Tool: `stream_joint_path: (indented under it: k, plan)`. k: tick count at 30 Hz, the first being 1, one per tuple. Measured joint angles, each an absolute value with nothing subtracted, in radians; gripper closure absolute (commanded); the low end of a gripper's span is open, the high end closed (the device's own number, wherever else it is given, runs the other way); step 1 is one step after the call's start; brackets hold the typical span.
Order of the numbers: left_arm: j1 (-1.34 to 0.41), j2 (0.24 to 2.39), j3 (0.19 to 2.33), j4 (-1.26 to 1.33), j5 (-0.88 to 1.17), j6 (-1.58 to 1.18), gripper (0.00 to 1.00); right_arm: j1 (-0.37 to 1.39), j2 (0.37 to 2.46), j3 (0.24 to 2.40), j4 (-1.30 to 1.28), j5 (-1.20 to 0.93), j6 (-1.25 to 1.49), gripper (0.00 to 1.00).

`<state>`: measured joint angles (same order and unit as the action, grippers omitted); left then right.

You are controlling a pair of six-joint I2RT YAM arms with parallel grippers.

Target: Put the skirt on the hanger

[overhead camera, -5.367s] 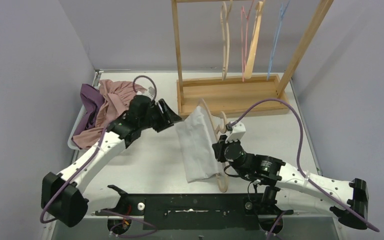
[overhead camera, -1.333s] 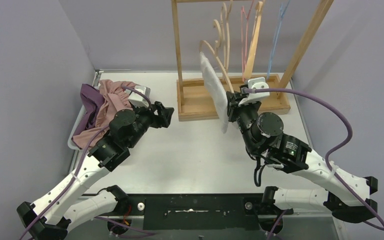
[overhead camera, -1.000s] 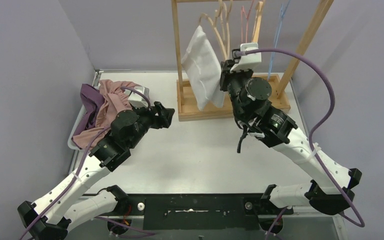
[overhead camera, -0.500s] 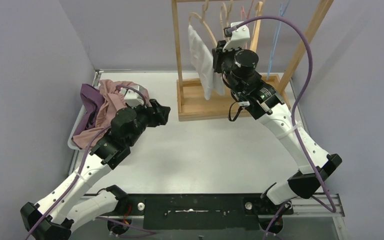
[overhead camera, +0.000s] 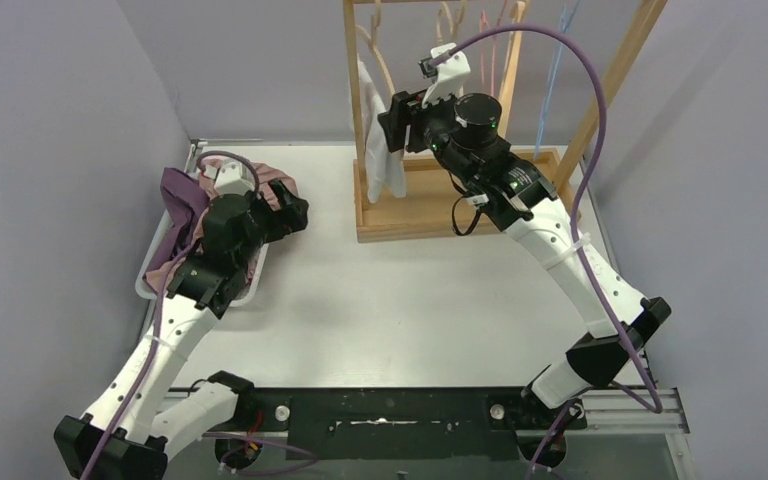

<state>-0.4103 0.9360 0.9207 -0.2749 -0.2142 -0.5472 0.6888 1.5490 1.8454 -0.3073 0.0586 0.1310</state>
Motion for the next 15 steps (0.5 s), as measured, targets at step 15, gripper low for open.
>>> stream_joint_path:
  k: [15]
  plan:
    - [0.046,1.142,1.060,-0.483,0.118,-0.591,0.14,0.686,1.174,1.592,-0.266,-0.141,0.152,0.18]
